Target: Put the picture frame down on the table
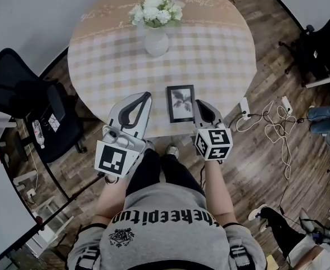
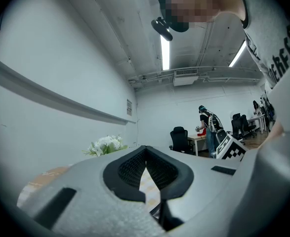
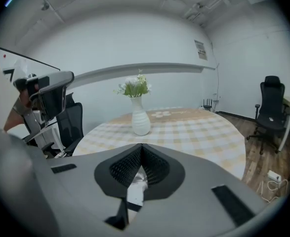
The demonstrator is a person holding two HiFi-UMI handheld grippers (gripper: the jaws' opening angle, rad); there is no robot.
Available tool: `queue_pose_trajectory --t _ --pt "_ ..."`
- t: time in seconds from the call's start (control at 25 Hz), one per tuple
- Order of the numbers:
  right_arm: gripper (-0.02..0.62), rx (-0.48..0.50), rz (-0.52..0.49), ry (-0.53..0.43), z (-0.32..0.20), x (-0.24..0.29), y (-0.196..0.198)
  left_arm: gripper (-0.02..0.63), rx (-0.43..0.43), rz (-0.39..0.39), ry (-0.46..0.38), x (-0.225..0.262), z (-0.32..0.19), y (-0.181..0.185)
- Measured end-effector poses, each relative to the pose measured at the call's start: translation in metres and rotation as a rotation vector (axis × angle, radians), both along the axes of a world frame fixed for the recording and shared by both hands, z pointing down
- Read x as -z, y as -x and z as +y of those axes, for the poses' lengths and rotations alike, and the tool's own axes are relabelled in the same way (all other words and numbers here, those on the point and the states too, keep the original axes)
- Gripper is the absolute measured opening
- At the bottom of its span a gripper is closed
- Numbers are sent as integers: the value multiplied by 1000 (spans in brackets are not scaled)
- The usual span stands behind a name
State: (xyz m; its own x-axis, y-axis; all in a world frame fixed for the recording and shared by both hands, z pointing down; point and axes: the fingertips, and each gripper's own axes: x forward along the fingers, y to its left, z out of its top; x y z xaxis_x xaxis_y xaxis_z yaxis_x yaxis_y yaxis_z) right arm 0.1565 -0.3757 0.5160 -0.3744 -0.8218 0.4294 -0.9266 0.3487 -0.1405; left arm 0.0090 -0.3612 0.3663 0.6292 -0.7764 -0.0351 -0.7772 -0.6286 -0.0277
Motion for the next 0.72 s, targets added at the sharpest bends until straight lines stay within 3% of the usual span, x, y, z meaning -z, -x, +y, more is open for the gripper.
queue_pose_trajectory --t 0.72 --pt "6 148 -53 -256 53 111 10 17 38 1 -29 21 50 -26"
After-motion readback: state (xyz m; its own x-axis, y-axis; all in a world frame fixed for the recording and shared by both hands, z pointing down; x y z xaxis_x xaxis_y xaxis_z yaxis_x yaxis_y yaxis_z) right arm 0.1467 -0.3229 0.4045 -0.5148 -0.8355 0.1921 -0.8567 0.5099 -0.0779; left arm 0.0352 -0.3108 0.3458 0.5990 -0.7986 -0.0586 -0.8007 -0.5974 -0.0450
